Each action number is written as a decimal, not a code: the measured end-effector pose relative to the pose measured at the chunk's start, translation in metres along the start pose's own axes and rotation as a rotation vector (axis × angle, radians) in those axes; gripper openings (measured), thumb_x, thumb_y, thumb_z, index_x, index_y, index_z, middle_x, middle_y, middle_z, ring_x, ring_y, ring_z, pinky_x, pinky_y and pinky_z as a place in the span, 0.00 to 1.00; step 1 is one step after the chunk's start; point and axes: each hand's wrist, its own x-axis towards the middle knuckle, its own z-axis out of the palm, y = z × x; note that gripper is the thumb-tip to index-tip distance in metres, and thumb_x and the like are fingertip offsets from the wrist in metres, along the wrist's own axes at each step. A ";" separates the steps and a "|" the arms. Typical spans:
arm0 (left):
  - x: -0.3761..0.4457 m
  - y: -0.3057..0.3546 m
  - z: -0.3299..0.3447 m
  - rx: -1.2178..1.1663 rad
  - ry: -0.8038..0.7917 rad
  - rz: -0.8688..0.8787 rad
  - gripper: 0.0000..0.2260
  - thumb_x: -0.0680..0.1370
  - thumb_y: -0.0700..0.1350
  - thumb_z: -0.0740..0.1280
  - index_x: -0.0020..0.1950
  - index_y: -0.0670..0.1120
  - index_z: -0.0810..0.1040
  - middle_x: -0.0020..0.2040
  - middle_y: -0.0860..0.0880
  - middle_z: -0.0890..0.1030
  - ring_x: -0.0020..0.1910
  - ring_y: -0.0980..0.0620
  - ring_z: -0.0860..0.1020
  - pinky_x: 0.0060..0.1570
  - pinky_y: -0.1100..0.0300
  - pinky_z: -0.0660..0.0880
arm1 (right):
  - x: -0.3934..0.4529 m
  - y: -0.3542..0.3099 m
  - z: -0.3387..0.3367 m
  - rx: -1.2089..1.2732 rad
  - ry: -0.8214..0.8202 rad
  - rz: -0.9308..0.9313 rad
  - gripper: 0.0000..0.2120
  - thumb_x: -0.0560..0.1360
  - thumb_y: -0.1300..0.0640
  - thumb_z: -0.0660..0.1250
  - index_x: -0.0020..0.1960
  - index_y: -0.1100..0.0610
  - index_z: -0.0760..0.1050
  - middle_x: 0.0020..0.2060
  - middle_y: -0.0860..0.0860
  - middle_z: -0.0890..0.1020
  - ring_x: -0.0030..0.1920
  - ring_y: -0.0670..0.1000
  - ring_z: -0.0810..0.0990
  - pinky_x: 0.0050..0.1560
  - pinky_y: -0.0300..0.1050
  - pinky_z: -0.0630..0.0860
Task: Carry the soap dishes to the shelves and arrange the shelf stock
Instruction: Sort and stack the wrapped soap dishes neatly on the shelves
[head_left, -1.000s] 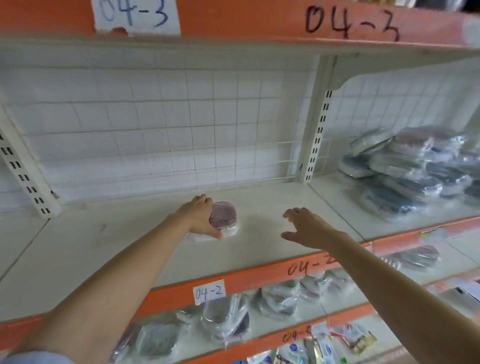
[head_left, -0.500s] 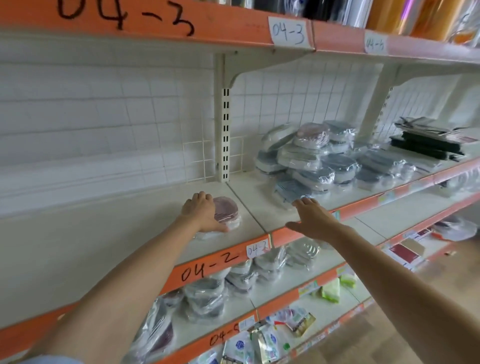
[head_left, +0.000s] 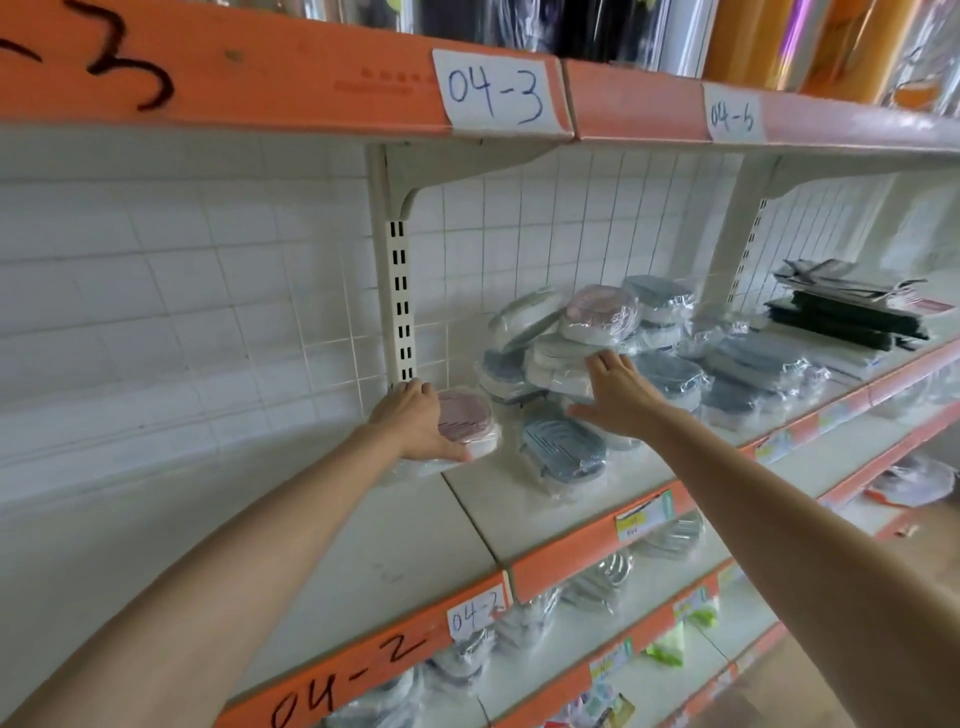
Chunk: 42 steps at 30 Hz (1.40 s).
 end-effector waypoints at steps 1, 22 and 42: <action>0.005 0.002 -0.001 -0.004 0.002 0.006 0.44 0.66 0.70 0.69 0.69 0.40 0.64 0.66 0.44 0.68 0.66 0.46 0.67 0.62 0.54 0.68 | 0.006 0.004 -0.001 -0.006 0.000 0.008 0.34 0.75 0.44 0.66 0.72 0.63 0.58 0.70 0.57 0.61 0.70 0.57 0.60 0.69 0.51 0.64; 0.035 0.036 -0.039 -0.012 0.121 -0.292 0.42 0.66 0.69 0.70 0.68 0.40 0.65 0.65 0.45 0.69 0.64 0.47 0.68 0.58 0.57 0.68 | 0.153 0.022 -0.027 -0.153 0.026 -0.456 0.36 0.74 0.46 0.68 0.74 0.60 0.57 0.71 0.55 0.64 0.69 0.56 0.63 0.70 0.52 0.63; -0.057 0.018 -0.018 0.086 -0.039 -0.589 0.39 0.70 0.66 0.69 0.72 0.43 0.64 0.67 0.44 0.67 0.68 0.45 0.65 0.62 0.56 0.66 | 0.093 -0.038 -0.004 -0.221 0.209 -0.813 0.22 0.75 0.54 0.65 0.67 0.58 0.65 0.63 0.54 0.72 0.64 0.55 0.68 0.64 0.48 0.63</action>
